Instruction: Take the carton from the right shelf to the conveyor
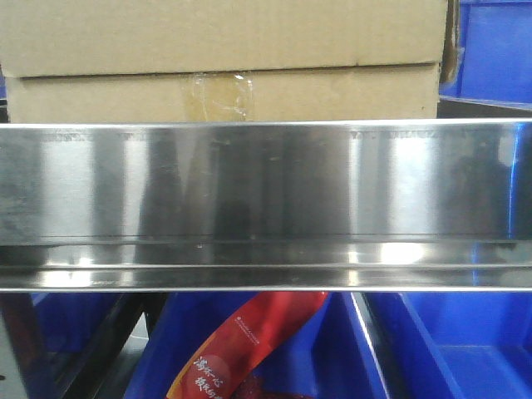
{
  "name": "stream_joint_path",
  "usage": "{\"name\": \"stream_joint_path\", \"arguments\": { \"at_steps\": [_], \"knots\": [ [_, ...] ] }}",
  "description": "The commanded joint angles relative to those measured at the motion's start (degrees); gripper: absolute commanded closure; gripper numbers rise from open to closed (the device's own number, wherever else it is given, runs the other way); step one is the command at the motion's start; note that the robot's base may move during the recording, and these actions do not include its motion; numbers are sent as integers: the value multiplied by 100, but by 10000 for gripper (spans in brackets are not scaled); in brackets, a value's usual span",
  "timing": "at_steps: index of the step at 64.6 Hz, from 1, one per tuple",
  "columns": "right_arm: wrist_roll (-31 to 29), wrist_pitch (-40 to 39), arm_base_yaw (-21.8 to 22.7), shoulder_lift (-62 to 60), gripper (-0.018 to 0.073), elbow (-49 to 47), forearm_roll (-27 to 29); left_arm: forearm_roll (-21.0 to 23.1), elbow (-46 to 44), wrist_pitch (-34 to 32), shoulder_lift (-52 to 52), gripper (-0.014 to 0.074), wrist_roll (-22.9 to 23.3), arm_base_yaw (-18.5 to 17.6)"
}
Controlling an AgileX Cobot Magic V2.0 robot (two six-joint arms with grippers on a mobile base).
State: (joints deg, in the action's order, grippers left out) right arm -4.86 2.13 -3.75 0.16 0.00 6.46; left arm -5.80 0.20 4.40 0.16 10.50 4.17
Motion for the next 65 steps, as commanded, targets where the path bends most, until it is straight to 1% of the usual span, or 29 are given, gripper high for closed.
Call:
{"name": "stream_joint_path", "arguments": {
  "at_steps": [1, 35, 46, 52, 60, 65],
  "knots": [
    [-31, -124, -26, -16, 627, 0, 1, 9, -20, -91, -16, 607, -16, 16],
    [-31, -124, -26, -16, 627, 0, 1, 9, -20, -117, -16, 607, -16, 16],
    [-31, -179, -20, -16, 627, 0, 1, 9, -20, -408, -16, 607, -16, 16],
    [-31, -283, -20, -16, 627, 0, 1, 9, -20, -684, -16, 607, -16, 16],
    [-31, -352, -20, -16, 627, 0, 1, 9, -20, -726, -16, 607, -16, 16],
    [-31, -555, -20, -16, 627, 0, 1, 20, -20, -752, -16, 607, -16, 16]
  ]
}}
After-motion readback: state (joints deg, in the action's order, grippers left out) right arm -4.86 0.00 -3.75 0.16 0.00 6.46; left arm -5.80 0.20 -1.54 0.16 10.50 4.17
